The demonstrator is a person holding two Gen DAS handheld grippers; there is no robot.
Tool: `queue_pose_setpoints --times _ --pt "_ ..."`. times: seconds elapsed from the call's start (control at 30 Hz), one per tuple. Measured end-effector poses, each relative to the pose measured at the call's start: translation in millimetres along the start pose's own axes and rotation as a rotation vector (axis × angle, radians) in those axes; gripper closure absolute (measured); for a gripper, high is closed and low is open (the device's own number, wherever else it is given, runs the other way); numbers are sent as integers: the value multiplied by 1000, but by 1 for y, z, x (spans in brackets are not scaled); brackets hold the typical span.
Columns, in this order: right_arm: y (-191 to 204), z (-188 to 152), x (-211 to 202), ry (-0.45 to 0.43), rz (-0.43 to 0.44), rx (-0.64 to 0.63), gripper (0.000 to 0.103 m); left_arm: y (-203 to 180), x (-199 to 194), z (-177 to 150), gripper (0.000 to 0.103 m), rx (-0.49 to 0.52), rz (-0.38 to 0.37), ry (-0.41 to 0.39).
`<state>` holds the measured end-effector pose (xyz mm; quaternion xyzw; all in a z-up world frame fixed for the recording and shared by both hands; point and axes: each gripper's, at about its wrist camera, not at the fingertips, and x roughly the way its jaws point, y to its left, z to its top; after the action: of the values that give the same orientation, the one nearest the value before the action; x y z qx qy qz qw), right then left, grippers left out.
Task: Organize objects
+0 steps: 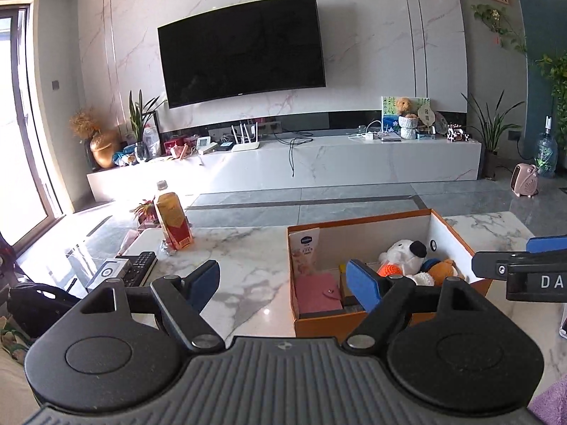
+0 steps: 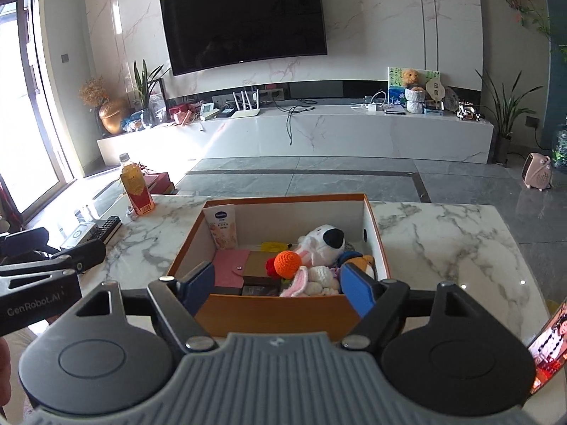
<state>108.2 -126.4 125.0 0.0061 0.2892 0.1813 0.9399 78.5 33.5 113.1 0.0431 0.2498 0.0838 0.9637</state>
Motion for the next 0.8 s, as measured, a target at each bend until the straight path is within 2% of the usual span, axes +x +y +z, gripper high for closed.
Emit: queue_pose_setpoints --times 0.1,0.27,0.4,0.8 --pt "0 -13 -6 0 -21 11 24 -4 1 -11 10 -9 -3 27" --pt "-6 -24 -15 5 -6 46 24 -13 -2 -24 10 -27 -33 59" --pt "-5 -25 -22 -11 -26 28 24 -20 -7 -27 10 -22 -30 69" --pt "-3 -35 -29 3 -15 26 22 -24 -15 -30 10 -28 -39 93"
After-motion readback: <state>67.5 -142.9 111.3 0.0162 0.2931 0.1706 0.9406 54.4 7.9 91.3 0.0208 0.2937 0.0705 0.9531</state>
